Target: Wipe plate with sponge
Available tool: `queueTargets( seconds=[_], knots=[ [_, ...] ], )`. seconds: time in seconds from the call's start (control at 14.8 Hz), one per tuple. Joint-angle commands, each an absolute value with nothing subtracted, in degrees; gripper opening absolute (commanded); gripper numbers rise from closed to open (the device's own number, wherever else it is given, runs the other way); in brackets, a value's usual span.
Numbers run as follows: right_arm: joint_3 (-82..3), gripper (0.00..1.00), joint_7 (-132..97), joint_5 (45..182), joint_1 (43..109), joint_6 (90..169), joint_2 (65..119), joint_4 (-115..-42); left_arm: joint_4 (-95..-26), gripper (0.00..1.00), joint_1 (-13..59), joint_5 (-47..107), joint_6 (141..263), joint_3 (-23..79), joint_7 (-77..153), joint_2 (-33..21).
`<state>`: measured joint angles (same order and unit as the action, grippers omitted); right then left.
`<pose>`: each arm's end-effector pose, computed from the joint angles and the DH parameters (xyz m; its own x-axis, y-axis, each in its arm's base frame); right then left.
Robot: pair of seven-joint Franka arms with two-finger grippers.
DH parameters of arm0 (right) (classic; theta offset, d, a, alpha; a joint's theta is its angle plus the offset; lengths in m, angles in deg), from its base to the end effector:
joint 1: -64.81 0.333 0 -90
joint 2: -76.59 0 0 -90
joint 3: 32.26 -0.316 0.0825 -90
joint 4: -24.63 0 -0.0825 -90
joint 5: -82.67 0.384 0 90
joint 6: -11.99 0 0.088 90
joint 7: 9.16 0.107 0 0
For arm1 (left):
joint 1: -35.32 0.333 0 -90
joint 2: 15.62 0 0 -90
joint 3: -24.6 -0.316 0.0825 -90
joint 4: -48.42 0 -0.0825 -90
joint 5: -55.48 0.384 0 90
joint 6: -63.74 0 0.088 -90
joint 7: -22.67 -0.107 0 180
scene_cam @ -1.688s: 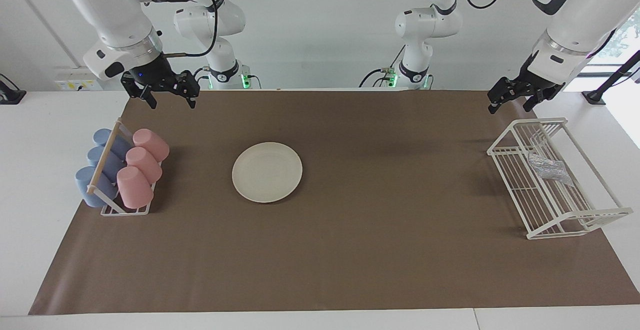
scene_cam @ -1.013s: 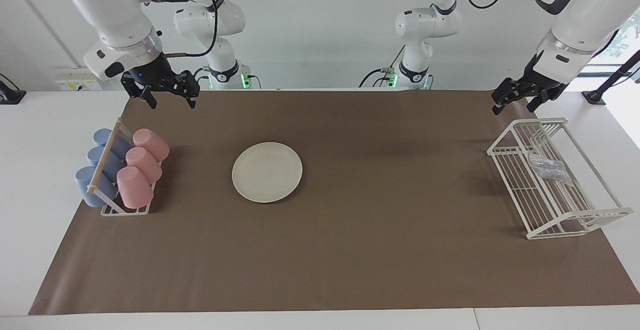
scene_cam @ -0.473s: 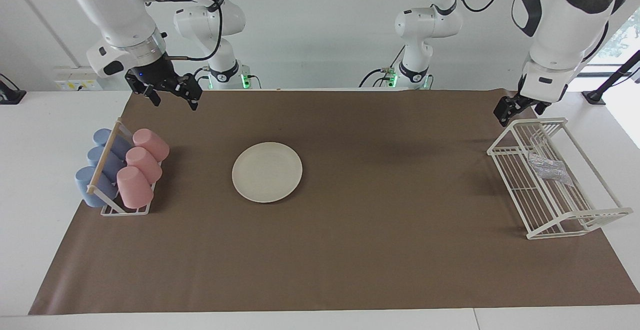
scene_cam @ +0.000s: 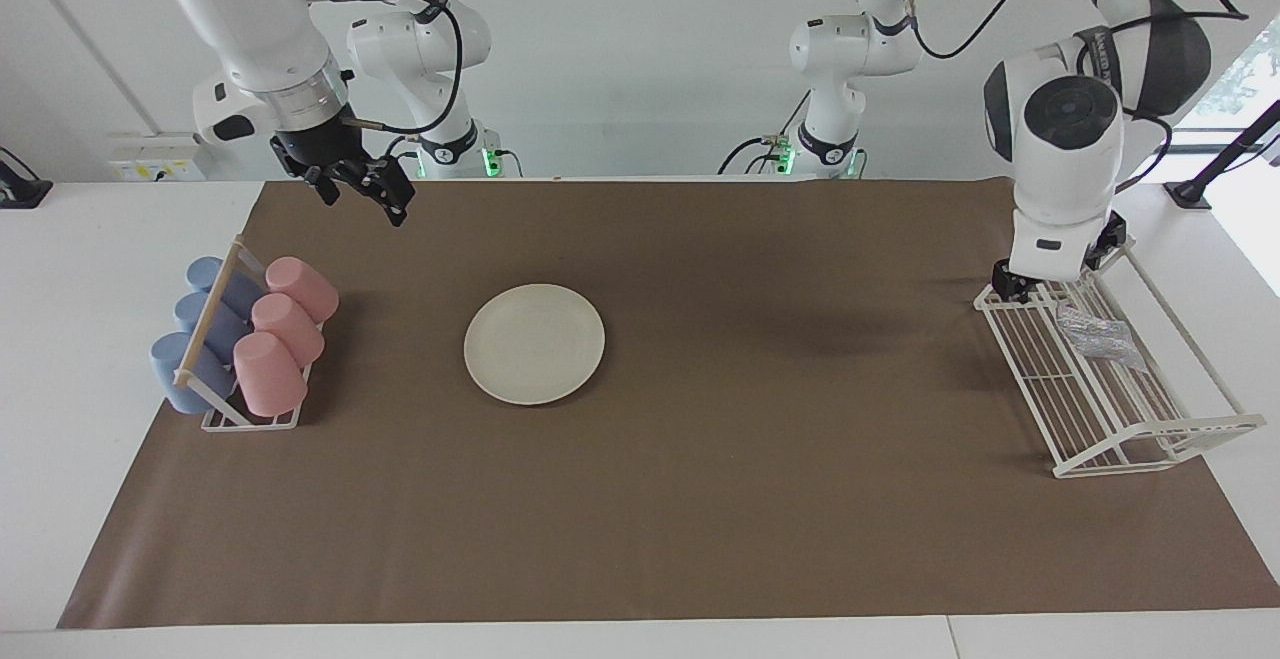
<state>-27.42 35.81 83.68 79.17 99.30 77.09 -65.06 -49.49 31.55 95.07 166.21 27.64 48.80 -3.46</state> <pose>0.5441 0.0934 0.6182 0.8136 -0.5795 -0.0475 -0.5791 -0.8149 0.0235 0.6183 -0.0167 0.4705 0.9897 0.1015 0.1010 0.1421 -0.7814 -0.6076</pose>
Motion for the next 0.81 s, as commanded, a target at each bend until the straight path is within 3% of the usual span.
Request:
queueTargets(
  seconds=[0.0,0.54,0.74],
  knots=[
    [-27.7,1.0,46.2,83.7,81.3,101.0,76.0,-66.4,-49.7,1.0,30.6,102.3,168.8,27.1,55.9,-0.3],
    [-27.9,1.0,67.3,89.8,83.9,103.7,76.7,-67.3,-54.1,1.0,31.3,108.7,172.7,27.1,56.8,0.2],
    [-28.0,1.0,72.0,92.9,84.0,103.8,77.6,-66.8,-53.8,0.8,31.3,108.7,172.6,27.0,56.7,0.3]
  ],
)
